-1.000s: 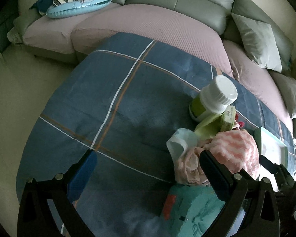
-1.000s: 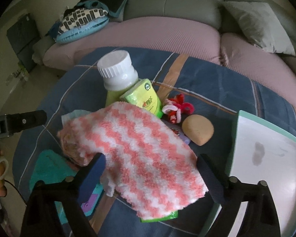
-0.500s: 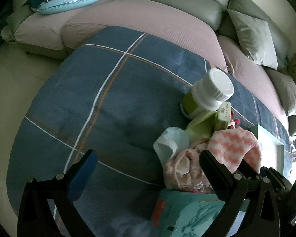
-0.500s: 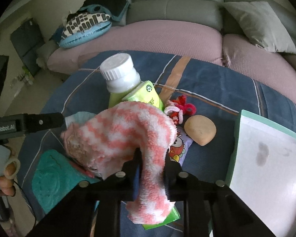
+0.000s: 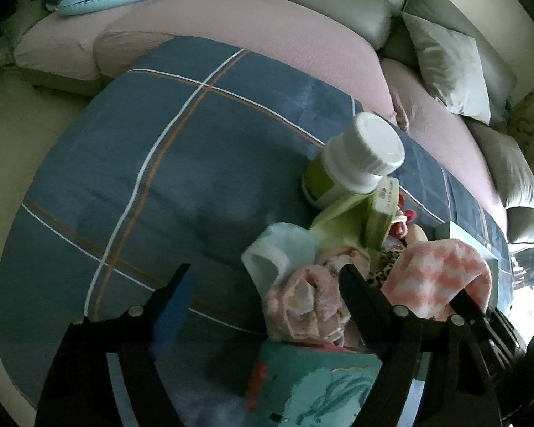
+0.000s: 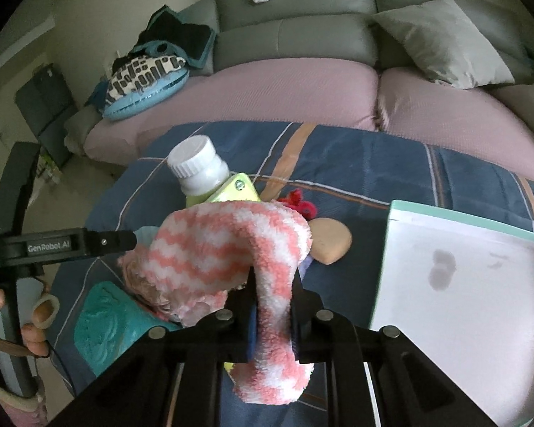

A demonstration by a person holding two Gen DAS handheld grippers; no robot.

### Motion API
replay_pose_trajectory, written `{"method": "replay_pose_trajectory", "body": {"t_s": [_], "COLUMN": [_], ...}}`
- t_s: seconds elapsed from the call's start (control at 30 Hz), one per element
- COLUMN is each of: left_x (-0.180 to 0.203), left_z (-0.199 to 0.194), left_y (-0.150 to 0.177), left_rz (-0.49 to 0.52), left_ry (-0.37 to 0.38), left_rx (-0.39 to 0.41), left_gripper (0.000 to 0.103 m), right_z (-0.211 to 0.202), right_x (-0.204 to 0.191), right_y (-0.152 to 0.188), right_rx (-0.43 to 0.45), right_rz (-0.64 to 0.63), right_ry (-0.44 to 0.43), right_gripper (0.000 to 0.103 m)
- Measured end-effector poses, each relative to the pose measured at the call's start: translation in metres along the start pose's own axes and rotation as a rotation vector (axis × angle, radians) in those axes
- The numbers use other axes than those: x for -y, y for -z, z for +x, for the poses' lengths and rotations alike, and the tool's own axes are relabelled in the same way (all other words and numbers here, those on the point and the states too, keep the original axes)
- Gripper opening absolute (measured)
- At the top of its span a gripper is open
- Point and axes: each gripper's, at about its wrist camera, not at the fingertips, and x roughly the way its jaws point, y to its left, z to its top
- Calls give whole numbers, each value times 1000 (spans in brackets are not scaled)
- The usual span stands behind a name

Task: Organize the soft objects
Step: 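Grasp the pink-and-white zigzag knit cloth with the right gripper and lift it, then grasp the pink patterned cloth with the left gripper while the right gripper holds the knit cloth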

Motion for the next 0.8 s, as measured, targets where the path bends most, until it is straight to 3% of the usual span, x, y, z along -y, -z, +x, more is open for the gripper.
{"method": "replay_pose_trajectory", "body": {"t_s": [0.13, 0.33, 0.4, 0.57, 0.7, 0.8], "left_x": [8, 21, 24, 28, 28, 27], "left_z": [0, 1, 4, 11, 18, 20], "left_y": [1, 2, 1, 0, 0, 2], "left_rz": [23, 56, 67, 80, 85, 94], "left_ry": [19, 23, 21, 18, 13, 14], "left_rx": [-15, -30, -40, -64, -78, -78], "left_gripper": [71, 69, 56, 47, 25, 17], "right_z": [-8, -19, -21, -24, -24, -23], "right_x": [7, 15, 16, 20, 21, 23], "right_y": [0, 0, 1, 3, 4, 4], "right_rx": [21, 40, 43, 46, 45, 41], "right_rz": [21, 39, 45, 57, 64, 69], "right_ry": [8, 15, 14, 13, 8, 6], "right_gripper": [14, 13, 13, 13, 13, 13]}}
